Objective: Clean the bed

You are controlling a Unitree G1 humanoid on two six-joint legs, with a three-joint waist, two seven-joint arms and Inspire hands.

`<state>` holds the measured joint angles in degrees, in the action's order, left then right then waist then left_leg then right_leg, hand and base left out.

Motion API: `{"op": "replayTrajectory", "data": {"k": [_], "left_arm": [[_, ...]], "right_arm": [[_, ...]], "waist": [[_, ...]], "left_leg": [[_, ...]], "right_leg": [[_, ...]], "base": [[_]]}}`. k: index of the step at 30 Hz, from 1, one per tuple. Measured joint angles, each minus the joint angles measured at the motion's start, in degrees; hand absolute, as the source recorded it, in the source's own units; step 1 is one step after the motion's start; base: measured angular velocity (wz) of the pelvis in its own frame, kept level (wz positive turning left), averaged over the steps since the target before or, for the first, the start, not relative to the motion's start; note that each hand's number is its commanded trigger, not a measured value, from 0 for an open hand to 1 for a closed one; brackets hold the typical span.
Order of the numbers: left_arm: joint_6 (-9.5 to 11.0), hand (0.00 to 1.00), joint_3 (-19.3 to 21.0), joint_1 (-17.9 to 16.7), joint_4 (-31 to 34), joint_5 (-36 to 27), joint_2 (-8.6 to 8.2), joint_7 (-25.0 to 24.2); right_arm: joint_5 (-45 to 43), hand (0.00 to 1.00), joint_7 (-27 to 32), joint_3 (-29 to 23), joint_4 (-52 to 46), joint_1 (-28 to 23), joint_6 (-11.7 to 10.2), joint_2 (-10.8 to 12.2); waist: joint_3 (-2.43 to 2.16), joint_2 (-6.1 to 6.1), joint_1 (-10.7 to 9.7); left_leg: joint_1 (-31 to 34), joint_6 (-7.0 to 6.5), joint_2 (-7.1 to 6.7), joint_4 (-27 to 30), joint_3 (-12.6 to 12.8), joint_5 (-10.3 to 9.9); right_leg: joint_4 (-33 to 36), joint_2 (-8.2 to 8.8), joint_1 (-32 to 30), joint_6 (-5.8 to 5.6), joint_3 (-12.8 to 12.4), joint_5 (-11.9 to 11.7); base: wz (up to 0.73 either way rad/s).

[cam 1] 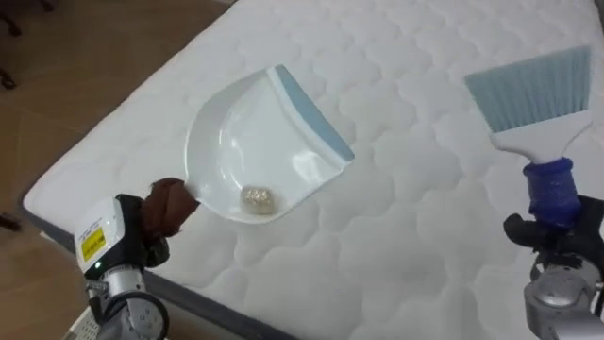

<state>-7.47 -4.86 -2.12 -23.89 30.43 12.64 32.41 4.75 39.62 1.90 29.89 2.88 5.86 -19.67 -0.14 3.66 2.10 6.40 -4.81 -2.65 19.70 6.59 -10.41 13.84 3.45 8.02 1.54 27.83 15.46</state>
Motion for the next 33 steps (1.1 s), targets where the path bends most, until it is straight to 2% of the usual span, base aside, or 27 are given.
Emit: {"op": "replayTrajectory", "data": {"k": [2, 3, 5, 6, 7, 8, 9, 10, 11, 12, 13, 14, 15, 18, 19, 20, 25, 27, 28, 29, 30, 31, 32, 33], "left_arm": [[0.1, 1.0, 0.3, -0.1, 1.1, -1.1, -0.02, -0.6], [0.3, 1.0, 0.3, -0.2, 1.4, -1.4, -0.11, -0.7], [0.8, 1.0, 0.3, -0.3, 1.5, -1.2, -0.04, -0.9], [1.2, 1.0, 0.3, -0.4, 1.5, -1.3, 0.1, -1.0], [1.7, 1.0, 0.1, -0.4, 1.7, -1.4, 0.1, -1.1], [1.7, 1.0, 0.1, -0.4, 2.1, -1.5, 0.05, -1.3], [1.8, 1.0, 0.1, -0.4, 3.4, -1.5, -0.06, -1.3], [2.2, 1.0, 0.1, -0.4, 3.9, -1.6, -0.21, -1.3], [2.4, 1.0, 0.0, -0.4, 3.9, -1.6, -0.18, -1.3], [2.6, 1.0, -0.4, -0.4, 3.9, -1.5, 0.07, -1.3], [2.7, 1.0, -0.9, -0.4, 3.7, -1.5, 0.16, -1.3], [2.8, 1.0, -1.0, -0.4, 3.6, -1.6, 0.09, -1.5], [2.8, 1.0, -1.0, -0.7, 3.4, -1.9, -0.29, -1.7], [2.9, 1.0, -0.4, -0.8, 3.3, -2.2, -0.46, -1.8], [2.9, 1.0, 0.2, -0.8, 3.4, -1.7, -0.46, -1.8], [2.9, 1.0, 0.6, -0.8, 3.4, -1.4, -0.4, -1.8], [2.9, 1.0, 2.8, -1.0, 3.6, -1.0, -0.15, -1.6], [2.9, 1.0, 3.0, -1.0, 3.7, -0.7, -0.36, -1.6], [2.9, 1.0, 3.0, -1.0, 3.7, -0.6, -0.48, -1.6], [2.9, 1.0, 2.8, -0.8, 3.7, -0.4, -0.57, -1.6], [3.0, 1.0, 2.3, -0.7, 3.7, -0.2, -0.64, -1.6], [3.0, 1.0, 1.9, -0.9, 3.5, -0.2, -0.64, -1.7], [2.9, 1.0, 1.8, -1.2, 3.5, -0.2, -0.58, -1.7], [2.9, 1.0, 1.8, -1.6, 3.1, -0.5, -0.38, -2.0]], "right_arm": [[0.4, 0.0, 0.3, 0.0, -0.5, 0.0, 0.0, 0.0], [1.4, 0.0, 0.4, 0.1, -1.3, -0.1, 0.0, 0.1], [3.2, 0.0, 0.6, 0.1, -2.2, -0.8, 0.0, 0.7], [4.4, 0.0, 1.1, 0.1, -2.2, -1.0, 0.0, 1.6], [5.3, 0.0, 1.4, 0.0, -2.6, -1.4, 0.0, 2.1], [5.9, 0.0, 1.5, 0.0, -3.2, -1.9, -0.1, 2.2], [6.6, 0.0, 1.4, 0.0, -4.0, -2.2, -0.4, 2.3], [6.6, 0.0, 1.4, 0.0, -4.1, -1.4, -0.9, 2.1], [6.5, 0.0, 1.4, 0.0, -4.2, -1.2, -1.1, 2.1], [6.5, 0.0, 1.3, 0.0, -4.6, -1.4, -1.1, 2.1], [6.5, 0.0, 1.4, 0.0, -4.6, -1.5, -1.1, 2.1], [6.5, 0.0, 1.3, 0.0, -4.7, -1.6, -1.1, 2.1], [6.5, 0.0, 0.9, 0.0, -4.6, -1.8, -1.2, 2.1], [7.5, 0.0, -1.3, -0.2, -4.9, -1.9, -1.2, 2.1], [7.4, 0.0, -2.0, -0.2, -5.1, -1.9, -1.5, 2.1], [7.4, 0.0, -2.4, -0.2, -5.1, -1.9, -1.7, 2.1], [7.3, 0.0, -4.2, -0.4, -5.2, -3.3, -2.3, 2.1], [7.3, 0.0, -4.3, -0.4, -5.5, -4.3, -2.3, 2.2], [7.3, 0.0, -4.3, -0.6, -6.4, -5.2, -2.3, 2.3], [7.3, 0.0, -4.3, -0.9, -6.9, -5.7, -2.3, 2.3], [8.0, 0.0, -4.2, -1.5, -7.4, -6.5, -2.3, 2.3], [9.2, 0.0, -4.3, -1.4, -7.3, -6.5, -2.3, 2.5], [9.3, 0.0, -4.8, -1.3, -7.4, -6.5, -2.3, 2.7], [9.4, 0.0, -5.9, -1.3, -7.5, -7.2, -2.3, 3.3]], "waist": [[0.04, -0.45, 0.2], [0.14, -1.09, 0.9], [0.14, -1.34, 1.6], [0.18, -1.24, 1.5], [0.28, -1.22, 1.1], [0.24, -1.17, 0.8], [0.21, -1.11, 0.9], [0.54, -1.55, 1.5], [0.65, -1.79, 1.1], [0.65, -1.7, -0.1], [0.87, -1.32, -0.7], [0.87, -1.07, -0.7], [0.78, -0.64, -0.7], [0.71, -0.67, 0.7], [0.7, -0.65, 1.7], [0.7, -0.61, 1.8], [0.57, 0.71, 2.8], [0.59, 1.01, 2.9], [0.62, 0.84, 1.8], [0.62, 0.46, 0.7], [0.65, -0.23, -0.4], [0.8, -0.45, 0.3], [0.8, -0.43, 0.6], [0.22, 0.96, -1.5]], "left_leg": [[-0.2, -0.46, -0.16, 0.2, 0.3, -0.5], [-0.4, -0.66, -0.12, 0.5, -0.1, -0.9], [-1.5, -1.08, -0.32, 0.6, -1.7, -1.3], [-2.4, -1.29, -0.83, 0.9, -3.8, -1.6], [-3.2, -1.53, -1.46, 1.3, -6.6, -1.8], [-3.2, -1.58, -1.83, 1.3, -8.2, -1.9], [-2.9, -1.61, -2.17, 1.0, -10.1, -1.6], [-2.0, -1.65, -2.16, 0.9, -10.8, -1.0], [-1.6, -1.74, -2.36, 1.0, -11.9, -0.7], [-0.9, -1.77, -3.39, 0.8, -15.0, 0.5], [-0.6, -1.76, -4.69, 0.1, -17.8, 1.6], [-0.5, -1.71, -5.28, 0.0, -18.6, 1.9], [0.1, -1.61, -6.23, 0.4, -19.8, 2.0], [0.6, -0.92, -6.6, -0.1, -21.9, 2.4], [0.6, -0.64, -6.75, -0.1, -22.5, 2.5], [0.6, -0.52, -6.96, -0.1, -23.0, 2.6], [1.6, 0.09, -8.32, 0.1, -27.3, 3.7], [2.5, 0.13, -8.14, 0.2, -26.5, 4.1], [4.5, -0.31, -6.12, 0.9, -19.9, 4.3], [6.0, -0.7, -4.26, 1.6, -13.8, 4.0], [7.5, -1.9, -0.04, 3.1, -1.2, 2.3], [7.4, -0.32, 0.49, 4.1, 0.7, 0.7], [7.0, 0.84, -0.52, 3.5, -0.6, 0.9], [5.4, 5.8, -3.73, -1.3, -4.4, 3.5]], "right_leg": [[2.4, 0.83, -0.3, -0.69, 0.9, 0.6], [6.0, 1.57, -1.3, -1.03, 1.0, 0.8], [12.5, 2.81, -2.7, -1.13, 0.1, 0.8], [17.3, 3.62, -3.6, -1.83, -1.6, 0.4], [21.4, 3.47, -5.4, -2.51, -4.4, -0.6], [22.4, 3.29, -6.3, -2.77, -6.2, -0.4], [21.5, 1.89, -7.9, -3.01, -10.1, 0.6], [17.8, 0.5, -9.0, -2.65, -12.3, 1.4], [15.4, -0.23, -9.1, -2.61, -13.2, 1.4], [10.5, -1.45, -9.0, -2.53, -15.7, 1.3], [6.2, -1.91, -9.1, -2.28, -19.4, 0.3], [4.4, -1.93, -9.1, -2.39, -21.2, -0.9], [2.0, -1.82, -9.0, -1.73, -23.6, -4.7], [0.7, -2.28, -7.6, -1.48, -21.2, -5.5], [0.7, -2.28, -7.5, -1.47, -21.0, -5.5], [0.7, -2.17, -7.3, -1.48, -20.5, -5.5], [-1.2, -1.72, -6.1, -1.56, -15.9, -5.7], [-2.1, -1.44, -5.7, -1.53, -13.8, -5.9], [-3.0, -0.6, -4.8, -1.66, -9.8, -6.0], [-3.3, -0.58, -4.2, -1.79, -7.5, -5.7], [-2.4, -0.72, -4.1, -2.01, -5.0, -4.6], [-0.9, -0.44, -4.5, -2.45, -5.0, -3.9], [-0.8, -0.58, -4.9, -2.26, -5.3, -3.7], [-2.3, 0.33, -5.0, -0.19, -5.5, -3.6]], "base": [[0.28], [0.21], [0.39], [0.8], [0.92], [0.99], [0.69], [0.64], [0.83], [1.27], [1.32], [1.05], [0.76], [0.5], [0.29], [0.32], [0.46], [0.63], [1.0], [1.31], [0.82], [0.42], [0.48], [1.11]]}}
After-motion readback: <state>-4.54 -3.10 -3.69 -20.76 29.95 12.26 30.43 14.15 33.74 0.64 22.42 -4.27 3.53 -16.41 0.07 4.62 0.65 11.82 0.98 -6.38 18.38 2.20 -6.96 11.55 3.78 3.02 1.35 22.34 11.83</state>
